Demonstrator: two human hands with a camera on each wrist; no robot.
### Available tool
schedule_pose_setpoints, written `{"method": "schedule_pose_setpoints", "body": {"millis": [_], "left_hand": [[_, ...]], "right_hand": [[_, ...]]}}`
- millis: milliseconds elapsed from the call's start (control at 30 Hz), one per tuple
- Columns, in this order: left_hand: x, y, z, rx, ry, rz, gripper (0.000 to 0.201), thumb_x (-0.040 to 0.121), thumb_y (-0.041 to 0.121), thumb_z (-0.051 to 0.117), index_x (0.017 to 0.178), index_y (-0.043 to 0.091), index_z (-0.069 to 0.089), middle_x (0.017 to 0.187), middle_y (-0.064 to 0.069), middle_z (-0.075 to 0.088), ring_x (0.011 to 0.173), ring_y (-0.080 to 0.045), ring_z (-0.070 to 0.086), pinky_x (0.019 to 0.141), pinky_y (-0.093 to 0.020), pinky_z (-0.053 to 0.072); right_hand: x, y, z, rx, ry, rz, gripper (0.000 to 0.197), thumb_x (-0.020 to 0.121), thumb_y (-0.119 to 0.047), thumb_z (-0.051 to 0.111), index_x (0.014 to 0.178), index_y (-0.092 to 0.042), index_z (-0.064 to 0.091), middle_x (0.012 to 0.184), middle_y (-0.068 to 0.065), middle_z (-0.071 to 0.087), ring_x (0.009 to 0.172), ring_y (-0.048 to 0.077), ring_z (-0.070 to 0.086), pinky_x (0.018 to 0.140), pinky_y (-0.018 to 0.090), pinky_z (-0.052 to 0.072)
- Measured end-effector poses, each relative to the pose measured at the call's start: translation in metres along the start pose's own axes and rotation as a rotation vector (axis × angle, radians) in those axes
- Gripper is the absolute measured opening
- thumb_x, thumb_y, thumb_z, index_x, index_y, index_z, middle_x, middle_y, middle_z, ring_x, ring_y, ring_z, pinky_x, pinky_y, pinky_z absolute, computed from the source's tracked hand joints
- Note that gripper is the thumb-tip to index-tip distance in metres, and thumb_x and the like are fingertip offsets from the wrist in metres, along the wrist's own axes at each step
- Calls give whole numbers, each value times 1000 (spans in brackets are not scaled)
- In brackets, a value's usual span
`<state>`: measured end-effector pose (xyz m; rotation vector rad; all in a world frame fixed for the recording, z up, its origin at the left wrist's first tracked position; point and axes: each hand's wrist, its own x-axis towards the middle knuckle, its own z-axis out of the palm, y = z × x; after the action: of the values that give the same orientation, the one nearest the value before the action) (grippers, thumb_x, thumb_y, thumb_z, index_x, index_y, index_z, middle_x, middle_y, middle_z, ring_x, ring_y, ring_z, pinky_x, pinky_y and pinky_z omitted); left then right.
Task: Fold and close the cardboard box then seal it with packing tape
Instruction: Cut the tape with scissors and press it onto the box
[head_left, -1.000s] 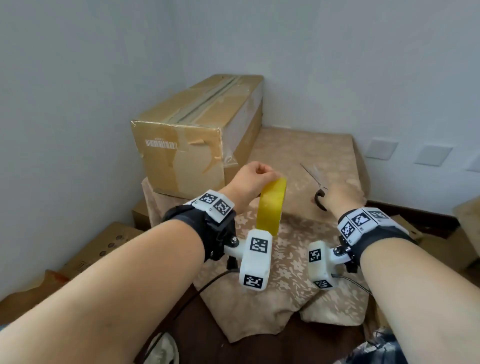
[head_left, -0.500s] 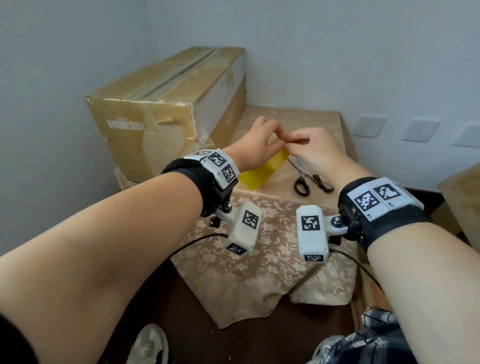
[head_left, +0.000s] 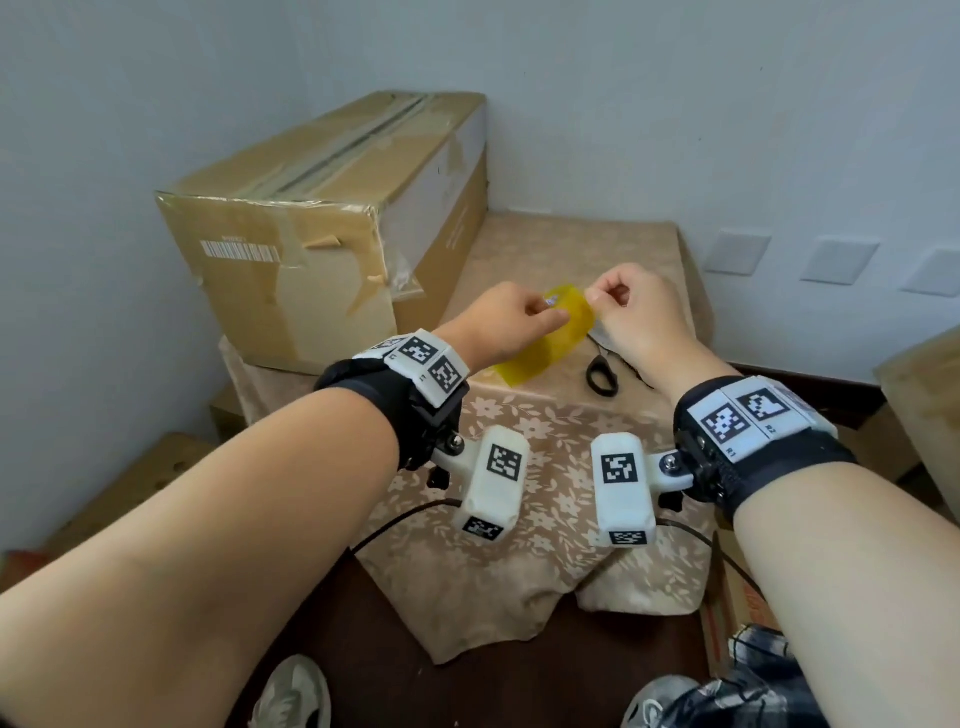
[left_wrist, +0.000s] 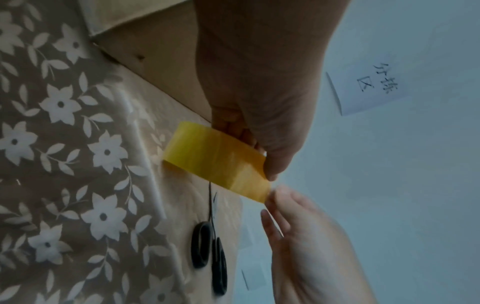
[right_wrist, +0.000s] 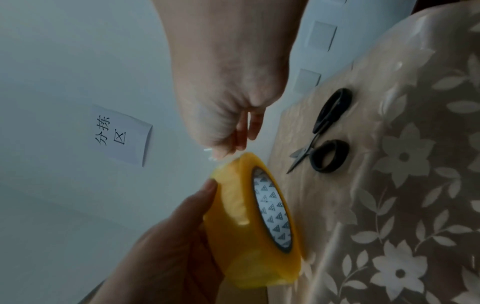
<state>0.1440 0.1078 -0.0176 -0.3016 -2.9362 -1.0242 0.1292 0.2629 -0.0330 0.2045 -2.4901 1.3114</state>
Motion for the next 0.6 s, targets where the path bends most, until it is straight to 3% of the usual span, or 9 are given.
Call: {"method": "schedule_pose_setpoints", "body": {"millis": [33,100,233,300,367,433,467,533,600], "left_hand": [[1,0,-2,10,20,-4,40,94,36,53,89,-2,64,82,-14,55,73,-21,49,66,-33,39],[6,1,-6,45,40,-5,31,96,35,49,87,7,58,84,-12,55,76,-21,50,67,-33,39],[10,6,-1,-14,60,24,29,95,28,52,116,8,52,92,-6,55,82,-19,52,69,-29,40],[9,10,4,-105,48,66,31,93,18,53,123,13,47,88,-7,53,76,-19,50,63,-27,40],[11,15,7,-145,57,61,26,90,13,52,115,15,52,81,-7,49,67,-18,46,55,-25,37],[14,19,10,-206,89,13,18,87,12,53,104,17,55,73,-3,46,59,-15,41,50,-25,33],[16,21,11,-228,101,-6,15,87,12,53,99,19,55,69,-1,44,57,-14,39,50,-24,32],[18,22,12,-223,119,-8,9,87,13,56,92,21,56,69,1,44,57,-12,39,50,-23,32],[22,22,13,-200,120,15,5,87,16,59,89,21,59,84,-1,48,65,-10,42,58,-23,33]], "right_hand": [[-1,-4,-3,19,4,-23,8,90,-11,58,84,-15,59,70,-11,53,66,6,49,57,12,37],[-1,-8,-8,47,9,-74,9,90,-11,58,83,-16,58,73,-7,57,68,6,52,63,8,39],[-2,-4,-13,139,51,-67,21,88,-11,60,73,-25,56,85,10,69,84,26,65,82,40,54],[-4,-2,-15,123,67,-54,17,87,-12,62,75,-24,58,85,8,69,84,24,65,83,41,53],[-5,1,-16,99,90,-67,12,86,-14,65,83,-22,56,82,3,67,79,17,63,81,33,53],[-5,2,-18,126,107,-90,28,85,-12,66,97,-22,43,73,-3,65,67,8,59,71,18,49],[-6,2,-19,155,106,-102,35,85,-9,66,98,-24,37,70,-5,64,64,7,58,67,17,47],[-5,3,-21,156,77,-130,36,84,-6,65,88,-32,41,69,-5,63,67,16,62,69,27,50],[-5,6,-23,94,23,-167,34,85,-3,61,75,-35,51,73,-5,62,74,23,62,73,35,51]]}}
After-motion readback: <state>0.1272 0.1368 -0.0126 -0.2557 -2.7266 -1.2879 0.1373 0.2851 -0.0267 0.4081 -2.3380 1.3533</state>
